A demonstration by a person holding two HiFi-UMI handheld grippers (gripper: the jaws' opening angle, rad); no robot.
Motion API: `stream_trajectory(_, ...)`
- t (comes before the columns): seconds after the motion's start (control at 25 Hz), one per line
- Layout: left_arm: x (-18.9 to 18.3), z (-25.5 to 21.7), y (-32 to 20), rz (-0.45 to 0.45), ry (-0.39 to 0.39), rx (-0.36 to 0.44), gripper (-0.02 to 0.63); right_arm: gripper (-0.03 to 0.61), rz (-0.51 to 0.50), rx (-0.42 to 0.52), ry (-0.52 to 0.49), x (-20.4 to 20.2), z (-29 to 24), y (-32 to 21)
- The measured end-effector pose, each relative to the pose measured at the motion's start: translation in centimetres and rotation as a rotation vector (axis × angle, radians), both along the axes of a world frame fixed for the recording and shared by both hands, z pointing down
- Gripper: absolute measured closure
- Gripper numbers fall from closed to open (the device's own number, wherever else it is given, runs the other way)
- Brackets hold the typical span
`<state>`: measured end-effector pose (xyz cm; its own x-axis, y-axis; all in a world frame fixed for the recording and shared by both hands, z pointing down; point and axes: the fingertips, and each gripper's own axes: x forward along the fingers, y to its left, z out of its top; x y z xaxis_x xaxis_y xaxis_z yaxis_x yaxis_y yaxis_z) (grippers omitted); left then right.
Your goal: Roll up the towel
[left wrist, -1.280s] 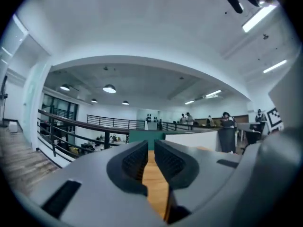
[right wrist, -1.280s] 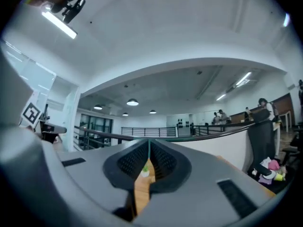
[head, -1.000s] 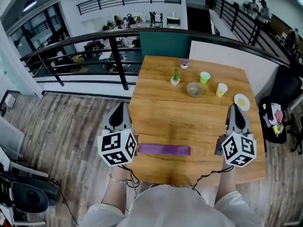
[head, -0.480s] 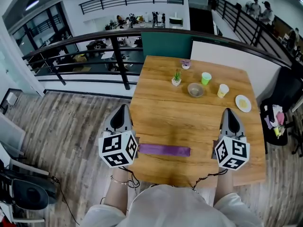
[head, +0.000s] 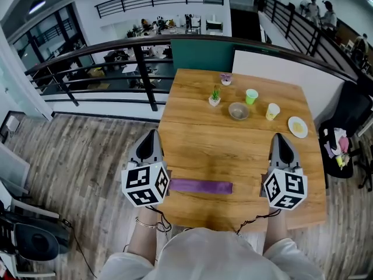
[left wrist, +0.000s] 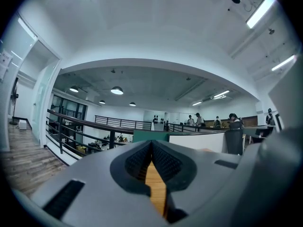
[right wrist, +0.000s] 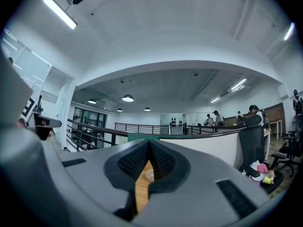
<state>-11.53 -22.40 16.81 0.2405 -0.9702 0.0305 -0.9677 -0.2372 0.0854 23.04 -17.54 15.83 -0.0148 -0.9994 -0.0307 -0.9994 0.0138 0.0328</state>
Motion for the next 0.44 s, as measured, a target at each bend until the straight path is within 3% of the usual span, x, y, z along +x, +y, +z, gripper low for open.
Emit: stream_trajectory(0.44, 0.84, 0.29, -0.46, 0.028, 0.012, -0.003, 0.611, 0.578, 0.003, -0.007, 0.003, -0.06, 0.28, -0.03)
